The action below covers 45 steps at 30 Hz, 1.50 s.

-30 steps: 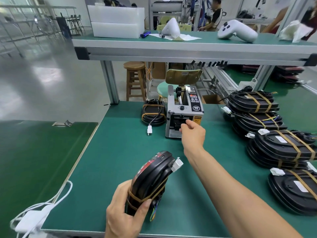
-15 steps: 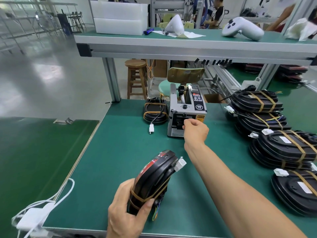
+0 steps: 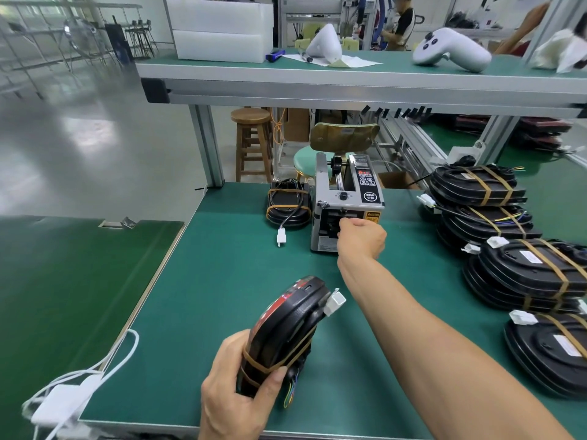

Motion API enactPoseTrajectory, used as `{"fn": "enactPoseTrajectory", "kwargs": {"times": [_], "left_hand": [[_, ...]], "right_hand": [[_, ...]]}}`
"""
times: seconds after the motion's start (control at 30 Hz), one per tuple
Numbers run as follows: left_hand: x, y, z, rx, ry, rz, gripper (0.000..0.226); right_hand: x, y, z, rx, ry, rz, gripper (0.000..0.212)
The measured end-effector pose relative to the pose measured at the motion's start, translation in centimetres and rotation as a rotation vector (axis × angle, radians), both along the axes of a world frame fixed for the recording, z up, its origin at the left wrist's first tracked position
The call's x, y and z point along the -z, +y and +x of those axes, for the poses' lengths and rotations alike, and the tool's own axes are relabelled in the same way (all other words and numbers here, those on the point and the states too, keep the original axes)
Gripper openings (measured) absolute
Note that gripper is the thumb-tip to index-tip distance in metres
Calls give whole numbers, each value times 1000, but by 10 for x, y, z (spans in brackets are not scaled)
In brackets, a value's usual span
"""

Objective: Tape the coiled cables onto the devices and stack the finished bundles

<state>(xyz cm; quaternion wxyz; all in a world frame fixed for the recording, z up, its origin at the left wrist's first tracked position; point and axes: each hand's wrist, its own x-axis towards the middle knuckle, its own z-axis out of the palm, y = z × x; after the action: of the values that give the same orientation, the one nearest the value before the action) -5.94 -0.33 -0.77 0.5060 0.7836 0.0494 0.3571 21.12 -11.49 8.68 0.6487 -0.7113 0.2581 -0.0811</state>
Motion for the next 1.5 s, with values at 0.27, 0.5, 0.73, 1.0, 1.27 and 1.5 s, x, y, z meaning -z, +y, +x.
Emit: {"fn": "enactPoseTrajectory", "kwargs": {"times": [0.27, 0.5, 0.73, 1.0, 1.27, 1.5], "left_hand": [[-1, -1, 0, -1, -11, -7, 48], [-2, -2, -1, 6, -18, 8, 47], [-7, -2, -3, 12, -25, 16, 46], [-6, -3, -2, 10, -48, 51, 49], [-2, -2, -1, 11, -40, 59, 44], [0, -2, -1, 16, -44, 45, 43]], "right_hand": [[-4, 4, 0, 15, 4, -162, 26], [-7, 5, -3, -27, 25, -185, 10], [15, -8, -36, -569, -139, -105, 22], [8, -45, -66, -662, -257, 225, 15], [-35, -78, -115, -843, -376, 605, 3], [-57, -83, -139, -924, -429, 726, 5]]}}
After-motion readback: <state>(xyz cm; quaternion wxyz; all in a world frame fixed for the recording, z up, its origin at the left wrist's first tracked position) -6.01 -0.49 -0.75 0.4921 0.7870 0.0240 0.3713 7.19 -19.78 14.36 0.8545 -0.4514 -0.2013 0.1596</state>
